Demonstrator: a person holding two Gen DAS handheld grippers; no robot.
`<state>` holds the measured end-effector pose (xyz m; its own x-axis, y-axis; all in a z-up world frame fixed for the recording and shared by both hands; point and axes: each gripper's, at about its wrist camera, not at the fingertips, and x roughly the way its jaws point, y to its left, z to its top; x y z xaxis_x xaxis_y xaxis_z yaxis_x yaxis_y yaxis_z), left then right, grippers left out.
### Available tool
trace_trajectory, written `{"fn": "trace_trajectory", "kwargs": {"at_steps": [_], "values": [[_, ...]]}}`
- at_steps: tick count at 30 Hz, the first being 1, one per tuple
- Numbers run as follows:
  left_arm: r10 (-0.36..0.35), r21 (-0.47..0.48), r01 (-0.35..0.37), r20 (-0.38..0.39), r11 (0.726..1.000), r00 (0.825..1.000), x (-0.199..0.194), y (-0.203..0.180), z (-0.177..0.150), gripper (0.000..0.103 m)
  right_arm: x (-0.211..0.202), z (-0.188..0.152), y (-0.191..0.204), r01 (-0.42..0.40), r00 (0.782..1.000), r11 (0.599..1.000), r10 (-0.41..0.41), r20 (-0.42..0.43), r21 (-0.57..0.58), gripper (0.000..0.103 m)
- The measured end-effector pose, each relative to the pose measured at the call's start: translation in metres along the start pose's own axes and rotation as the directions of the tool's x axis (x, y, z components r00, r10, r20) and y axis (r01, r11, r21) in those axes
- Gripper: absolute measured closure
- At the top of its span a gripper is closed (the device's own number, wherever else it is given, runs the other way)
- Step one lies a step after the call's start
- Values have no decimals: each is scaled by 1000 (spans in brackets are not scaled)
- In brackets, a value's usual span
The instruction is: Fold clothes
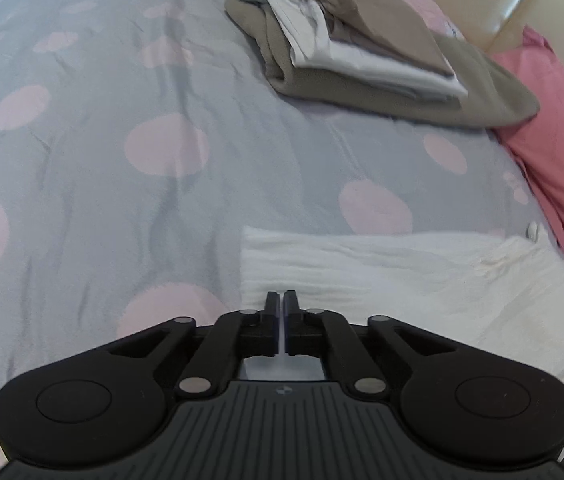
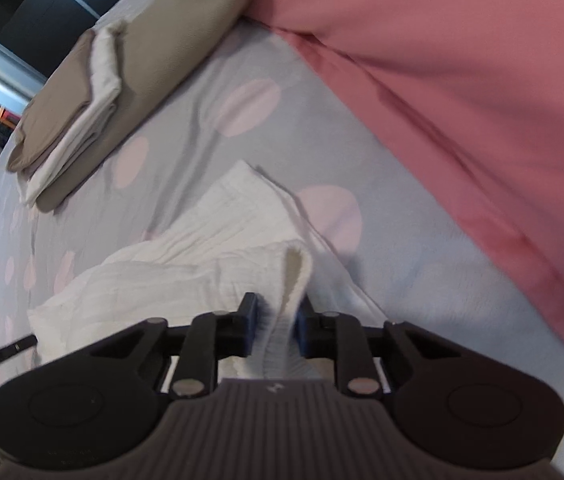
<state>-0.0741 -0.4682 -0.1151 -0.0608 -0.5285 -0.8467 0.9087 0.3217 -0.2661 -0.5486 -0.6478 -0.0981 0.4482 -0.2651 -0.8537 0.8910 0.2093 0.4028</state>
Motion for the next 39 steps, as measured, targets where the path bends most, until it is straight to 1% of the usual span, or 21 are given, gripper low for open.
{"fn": "trace_trajectory", "kwargs": {"at_steps": [4, 7, 8, 10, 12, 13, 14, 16, 18, 20, 21, 22, 23, 24, 25, 28, 30, 31, 32, 34, 39], "values": [[6, 11, -6, 15, 1000, 1000, -10, 4, 3, 103, -29, 6, 24, 6, 999, 984, 4, 54, -177, 85], [29, 1, -29, 25, 1000, 999, -14, 9, 5, 103, -51, 9, 39, -23, 989, 949, 67, 131, -315, 87], [31, -10, -31, 27, 999, 999, -15, 12, 5, 103, -54, 11, 43, -6, 986, 938, 63, 154, -347, 87], [16, -26, -15, 37, 1000, 999, -15, 16, 6, 103, -48, 15, 46, 33, 986, 927, 31, 164, -373, 87], [-16, -42, 17, 36, 999, 999, -13, 19, 8, 103, -29, 18, 47, 85, 991, 922, -40, 126, -378, 87], [-34, -57, 36, 33, 998, 999, -11, 21, 9, 101, -19, 18, 46, 109, 991, 918, -71, 111, -382, 88], [-49, -66, 51, 28, 997, 998, -10, 21, 10, 97, -9, 18, 44, 124, 991, 916, -95, 95, -382, 88], [-52, -54, 54, 26, 997, 998, -6, 17, 12, 73, 6, 17, 38, 140, 990, 924, -122, 72, -357, 88], [-44, -32, 45, 29, 998, 999, -2, 13, 13, 64, 15, 16, 31, 143, 990, 933, -130, 62, -331, 87], [-38, -19, 39, 28, 999, 999, 4, 10, 14, 63, 20, 14, 27, 140, 990, 939, -128, 58, -313, 87], [-41, -28, 41, 19, 999, 999, 9, 11, 15, 64, 20, 14, 27, 138, 990, 940, -126, 60, -311, 87], [-56, -37, 56, 13, 998, 998, 13, 11, 14, 71, 20, 14, 26, 137, 990, 941, -124, 61, -309, 87], [-72, -46, 72, 7, 996, 997, 16, 11, 14, 79, 20, 14, 27, 138, 990, 941, -126, 61, -308, 87], [-52, -32, 53, 28, 998, 998, 16, 8, 12, 93, 20, 13, 27, 140, 990, 941, -127, 61, -307, 87], [-31, -17, 32, 50, 999, 998, 15, 4, 10, 100, 20, 12, 28, 141, 990, 942, -128, 62, -304, 87], [15, -32, -11, 116, 999, 993, 2, 1, 4, 102, 16, 11, 30, 145, 989, 942, -130, 69, -302, 87], [36, -32, -31, 176, 999, 984, -13, 5, -1, 102, 5, 12, 31, 130, 990, 950, -106, 97, -286, 87], [39, -49, -30, 196, 998, 980, -20, 10, -2, 102, 0, 13, 30, 110, 990, 956, -82, 115, -272, 87], [37, -65, -25, 203, 998, 978, -23, 15, -4, 102, -4, 14, 30, 93, 990, 961, -61, 131, -261, 88], [45, -62, -34, 186, 998, 981, -19, 19, -4, 102, -1, 15, 32, 101, 988, 961, -66, 140, -256, 88], [58, -93, -45, 152, 995, 987, 0, 20, -2, 102, 26, 11, 40, 179, 982, 936, -149, 119, -303, 87]]}}
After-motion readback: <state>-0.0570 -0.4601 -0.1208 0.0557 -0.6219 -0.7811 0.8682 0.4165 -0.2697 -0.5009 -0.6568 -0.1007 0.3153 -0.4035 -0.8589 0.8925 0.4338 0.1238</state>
